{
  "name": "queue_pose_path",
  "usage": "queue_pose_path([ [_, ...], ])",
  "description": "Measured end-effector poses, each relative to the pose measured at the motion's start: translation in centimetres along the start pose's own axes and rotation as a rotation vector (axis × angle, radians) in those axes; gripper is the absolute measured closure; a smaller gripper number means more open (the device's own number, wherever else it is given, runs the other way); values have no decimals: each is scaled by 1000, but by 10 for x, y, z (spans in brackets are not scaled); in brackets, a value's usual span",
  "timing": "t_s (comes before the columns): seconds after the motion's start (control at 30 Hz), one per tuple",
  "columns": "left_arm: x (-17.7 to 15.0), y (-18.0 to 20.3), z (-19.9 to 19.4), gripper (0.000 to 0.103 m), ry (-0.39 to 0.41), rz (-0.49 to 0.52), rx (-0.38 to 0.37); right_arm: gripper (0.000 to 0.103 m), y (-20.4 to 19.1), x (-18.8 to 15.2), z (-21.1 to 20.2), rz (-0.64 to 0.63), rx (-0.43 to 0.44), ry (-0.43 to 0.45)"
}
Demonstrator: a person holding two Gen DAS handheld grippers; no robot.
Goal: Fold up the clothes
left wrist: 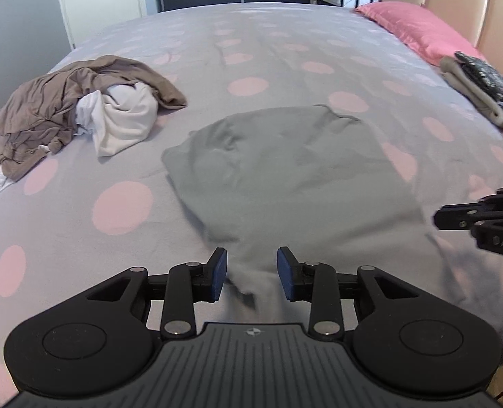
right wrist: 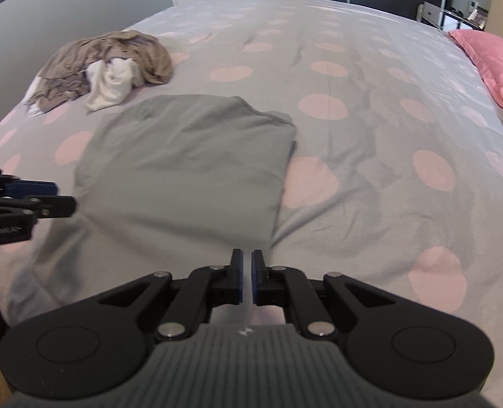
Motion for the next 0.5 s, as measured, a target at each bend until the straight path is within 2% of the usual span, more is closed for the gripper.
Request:
queue_pose_path([
  [0.2,-24,16,-1,74,-85,22,-32,96,-21,-18,-1,-50,55,-47],
  [0.37,-38,11,5,75,-157,12,-18,97,-20,-33,8,-70,42,-106],
  [0.5,-45,7,7,75,-197,4,-7,97,-21,-37,10,-83,41,-120],
])
Point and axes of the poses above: each gripper's, at about its wrist camera, not at the fingertips, and z roughly the way its jaws point, y to its right, x to its top, the point moved 7 cm from there along z, roughly the way its jaws point, and after that the axes turned 13 degrees about y, right-handed, at the moved point
